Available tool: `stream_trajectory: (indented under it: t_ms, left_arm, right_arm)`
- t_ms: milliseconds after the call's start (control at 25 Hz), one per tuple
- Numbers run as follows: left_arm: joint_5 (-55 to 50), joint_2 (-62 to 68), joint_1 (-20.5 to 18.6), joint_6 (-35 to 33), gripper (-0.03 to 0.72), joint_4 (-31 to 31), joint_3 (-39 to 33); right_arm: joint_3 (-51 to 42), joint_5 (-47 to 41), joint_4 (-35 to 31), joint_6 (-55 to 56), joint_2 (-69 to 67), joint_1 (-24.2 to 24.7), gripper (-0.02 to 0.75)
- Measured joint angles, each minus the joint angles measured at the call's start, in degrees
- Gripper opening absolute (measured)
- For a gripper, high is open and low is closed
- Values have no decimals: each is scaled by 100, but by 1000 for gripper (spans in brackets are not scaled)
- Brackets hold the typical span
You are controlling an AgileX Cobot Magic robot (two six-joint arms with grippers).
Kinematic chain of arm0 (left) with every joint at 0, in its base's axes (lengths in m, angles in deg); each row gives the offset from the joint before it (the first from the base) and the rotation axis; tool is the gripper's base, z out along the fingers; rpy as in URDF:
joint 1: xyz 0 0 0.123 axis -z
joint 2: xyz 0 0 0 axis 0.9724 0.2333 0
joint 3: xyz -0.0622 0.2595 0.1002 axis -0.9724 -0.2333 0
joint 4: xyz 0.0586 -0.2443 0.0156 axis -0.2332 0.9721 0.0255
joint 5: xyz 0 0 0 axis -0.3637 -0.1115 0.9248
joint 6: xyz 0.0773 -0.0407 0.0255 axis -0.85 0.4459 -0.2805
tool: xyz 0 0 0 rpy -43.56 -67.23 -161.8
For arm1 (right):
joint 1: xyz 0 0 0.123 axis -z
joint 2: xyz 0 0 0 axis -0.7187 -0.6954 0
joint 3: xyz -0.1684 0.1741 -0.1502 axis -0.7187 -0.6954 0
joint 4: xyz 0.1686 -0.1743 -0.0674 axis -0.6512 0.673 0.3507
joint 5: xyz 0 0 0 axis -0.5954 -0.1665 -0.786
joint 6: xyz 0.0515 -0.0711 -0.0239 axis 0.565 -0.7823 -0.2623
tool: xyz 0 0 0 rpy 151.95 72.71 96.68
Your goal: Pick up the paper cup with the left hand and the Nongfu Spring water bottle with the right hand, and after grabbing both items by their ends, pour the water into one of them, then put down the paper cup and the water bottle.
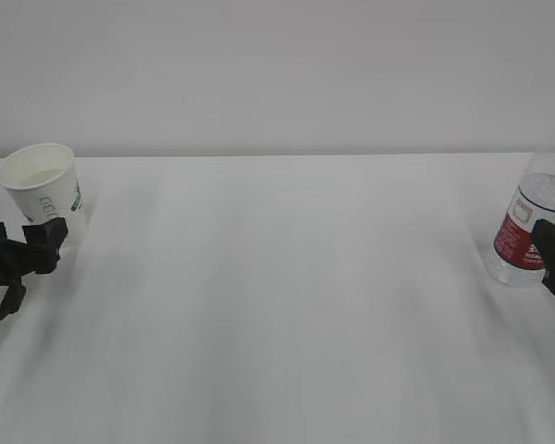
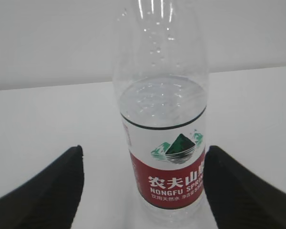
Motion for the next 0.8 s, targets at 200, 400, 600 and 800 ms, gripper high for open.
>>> stream_trajectory:
  t_ms: [200,400,600,800]
  left_arm:
    - [9,-253,0,0,657,0,-321]
    - [9,-506,0,0,652,-132,-522]
    - [9,-851,0,0,647,-369,-652]
    - [13,-1313,0,0,644,-412,-813]
  right_arm:
    - [-49,0,231,0,0,0,589]
    - [-153,0,253,0,0,0,589]
    - [-186,0,252,0,43,0,589]
    - [-280,0,255,0,291,0,589]
